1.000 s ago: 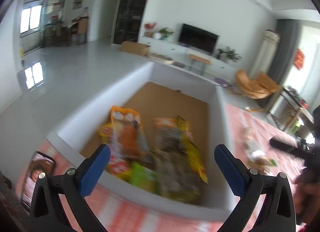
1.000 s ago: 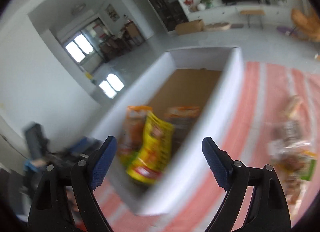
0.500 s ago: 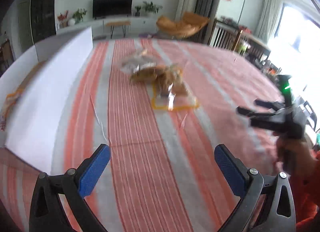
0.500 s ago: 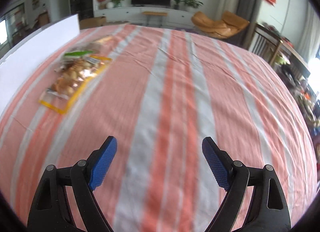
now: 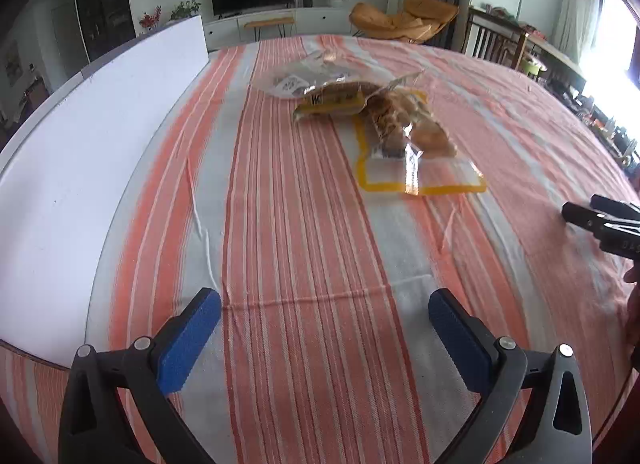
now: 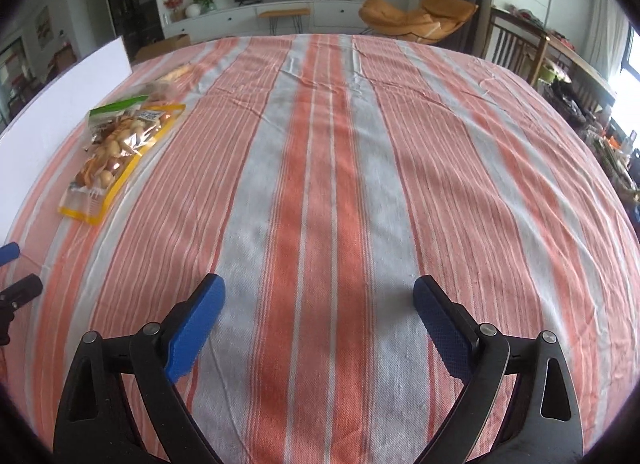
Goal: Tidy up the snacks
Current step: 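Return both tools over the remaining snacks on the table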
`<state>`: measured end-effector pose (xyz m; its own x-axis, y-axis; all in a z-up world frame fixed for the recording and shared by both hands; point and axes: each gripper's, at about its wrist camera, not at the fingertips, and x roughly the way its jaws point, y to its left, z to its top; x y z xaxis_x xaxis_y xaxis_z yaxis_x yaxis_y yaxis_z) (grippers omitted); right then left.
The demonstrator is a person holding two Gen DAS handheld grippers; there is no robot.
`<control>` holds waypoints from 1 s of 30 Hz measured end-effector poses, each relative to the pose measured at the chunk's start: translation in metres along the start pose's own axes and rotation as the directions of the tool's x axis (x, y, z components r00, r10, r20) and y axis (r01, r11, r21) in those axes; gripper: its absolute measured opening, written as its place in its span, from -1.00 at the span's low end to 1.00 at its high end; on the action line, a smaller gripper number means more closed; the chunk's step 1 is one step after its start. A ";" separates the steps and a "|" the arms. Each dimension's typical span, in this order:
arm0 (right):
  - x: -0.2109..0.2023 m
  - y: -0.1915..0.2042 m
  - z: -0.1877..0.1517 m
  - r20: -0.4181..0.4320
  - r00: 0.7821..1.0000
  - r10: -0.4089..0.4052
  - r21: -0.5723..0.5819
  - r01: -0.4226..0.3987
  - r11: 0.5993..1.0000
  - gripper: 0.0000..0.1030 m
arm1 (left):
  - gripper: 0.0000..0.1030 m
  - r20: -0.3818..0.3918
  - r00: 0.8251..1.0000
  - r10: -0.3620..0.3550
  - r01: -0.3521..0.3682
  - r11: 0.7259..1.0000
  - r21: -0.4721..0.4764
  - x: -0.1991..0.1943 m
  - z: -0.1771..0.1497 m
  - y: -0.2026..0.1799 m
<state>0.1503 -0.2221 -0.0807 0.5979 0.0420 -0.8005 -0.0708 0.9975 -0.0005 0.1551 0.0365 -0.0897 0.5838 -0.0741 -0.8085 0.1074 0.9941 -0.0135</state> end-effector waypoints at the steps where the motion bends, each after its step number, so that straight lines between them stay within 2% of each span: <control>1: 0.000 0.000 0.000 0.000 1.000 0.000 0.000 0.000 1.000 0.87 | 1.00 0.000 1.000 0.000 0.000 1.000 0.001 0.000 0.000 0.000; 30: 0.000 0.000 0.000 -0.003 1.000 -0.005 0.007 0.005 1.000 0.90 | 1.00 0.000 1.000 0.002 -0.002 1.000 -0.003 -0.003 -0.002 0.002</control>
<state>0.1503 -0.2217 -0.0810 0.5958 0.0365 -0.8023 -0.0619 0.9981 -0.0005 0.1523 0.0391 -0.0882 0.5841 -0.0724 -0.8085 0.1037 0.9945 -0.0142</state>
